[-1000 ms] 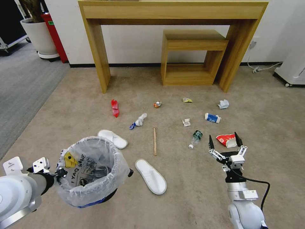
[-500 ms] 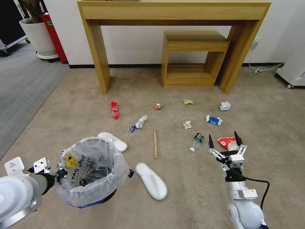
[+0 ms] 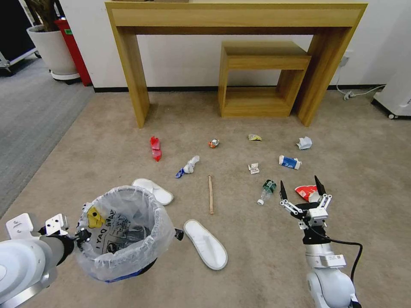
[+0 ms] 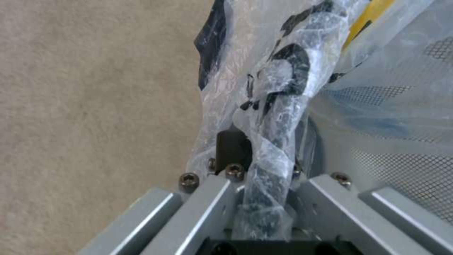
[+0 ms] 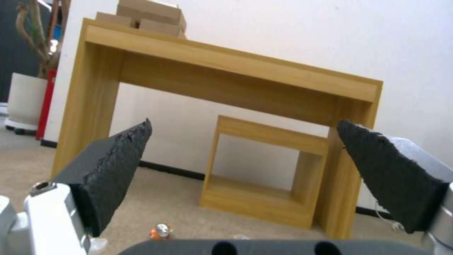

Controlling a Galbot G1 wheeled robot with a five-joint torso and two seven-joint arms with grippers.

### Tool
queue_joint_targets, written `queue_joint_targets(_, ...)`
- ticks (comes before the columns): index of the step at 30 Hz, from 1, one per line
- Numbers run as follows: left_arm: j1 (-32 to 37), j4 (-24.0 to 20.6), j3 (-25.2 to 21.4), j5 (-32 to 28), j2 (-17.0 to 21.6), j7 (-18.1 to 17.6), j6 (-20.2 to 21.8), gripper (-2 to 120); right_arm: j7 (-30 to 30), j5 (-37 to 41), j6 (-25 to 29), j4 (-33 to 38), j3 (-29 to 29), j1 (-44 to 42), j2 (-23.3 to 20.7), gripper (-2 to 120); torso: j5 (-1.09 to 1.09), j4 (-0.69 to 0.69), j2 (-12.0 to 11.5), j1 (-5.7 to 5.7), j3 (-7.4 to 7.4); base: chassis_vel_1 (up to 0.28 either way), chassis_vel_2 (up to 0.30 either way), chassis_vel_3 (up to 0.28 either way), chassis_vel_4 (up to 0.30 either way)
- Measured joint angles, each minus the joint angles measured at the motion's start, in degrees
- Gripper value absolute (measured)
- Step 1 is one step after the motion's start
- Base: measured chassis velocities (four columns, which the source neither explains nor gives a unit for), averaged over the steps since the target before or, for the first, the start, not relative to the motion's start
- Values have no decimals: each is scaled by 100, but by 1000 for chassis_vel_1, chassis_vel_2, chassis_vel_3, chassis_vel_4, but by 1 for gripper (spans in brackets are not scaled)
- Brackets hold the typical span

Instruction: Pick up the trash bin and place the garbage on the floor into it.

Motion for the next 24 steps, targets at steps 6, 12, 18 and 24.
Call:
queue_joint_targets(6,8,-21,2,8,-12,1,0,0,-2,-11,1,18,2,-17,4,100,1,0,0,0,0,172,177,-174,-180)
queue_joint_targets(12,33,-41,24,43,-44,1,-2,0,-1,-22,1,41,15,-32,4,100,0,0,0,0,0,265,258,-257,-252)
queue_joint_targets(18,23,-40,87,97,-60,12,-2,0,15,-35,3,46,11,-45,24,100,1,2,0,0,0,285,269,-269,-263)
queue_joint_targets(24,4,-10,95,105,-29,18,-6,0,-1,-43,6,35,12,-31,20,100,0,1,0,0,0,113,97,-109,-121)
